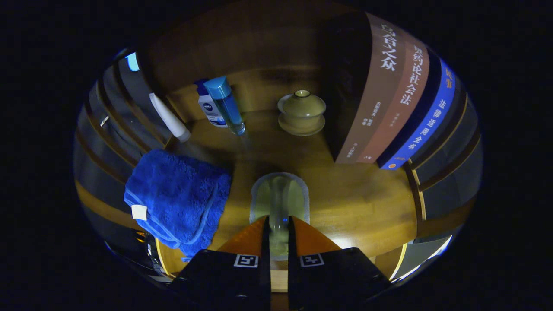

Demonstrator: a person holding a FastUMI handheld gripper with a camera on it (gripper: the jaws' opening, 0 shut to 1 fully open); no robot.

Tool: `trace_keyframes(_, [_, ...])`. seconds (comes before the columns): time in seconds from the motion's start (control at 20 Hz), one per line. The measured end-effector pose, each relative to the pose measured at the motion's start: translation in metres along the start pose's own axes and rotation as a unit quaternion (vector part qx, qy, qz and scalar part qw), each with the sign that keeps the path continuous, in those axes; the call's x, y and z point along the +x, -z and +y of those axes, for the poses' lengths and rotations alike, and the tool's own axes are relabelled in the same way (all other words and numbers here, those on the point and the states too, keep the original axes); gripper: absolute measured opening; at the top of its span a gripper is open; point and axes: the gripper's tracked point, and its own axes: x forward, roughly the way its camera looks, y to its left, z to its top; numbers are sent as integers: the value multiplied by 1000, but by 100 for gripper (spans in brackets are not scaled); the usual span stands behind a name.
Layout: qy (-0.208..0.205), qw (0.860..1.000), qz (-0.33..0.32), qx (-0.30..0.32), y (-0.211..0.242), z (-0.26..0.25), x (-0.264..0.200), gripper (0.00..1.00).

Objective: Pull open the drawer, take out the items inside it, and place them on the countertop above the cabinet.

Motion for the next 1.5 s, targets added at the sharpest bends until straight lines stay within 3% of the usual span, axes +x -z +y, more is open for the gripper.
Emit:
trace_keyframes(0.2, [8, 1000, 0, 0, -4, -6, 3, 27])
trace_keyframes(0.55, [14, 999, -47, -6, -2, -10, -18, 99])
trace_keyframes(0.7, [-8, 992, -122, -10, -9, -5, -50, 98])
trace_keyframes(1.0, [-62, 965, -255, 13, 17, 3, -132, 100])
trace_keyframes(1.2, [-73, 936, -343, 14, 45, -1, -177, 99])
trace_keyframes(1.5, [-57, 883, -465, -20, 96, 7, -244, 99])
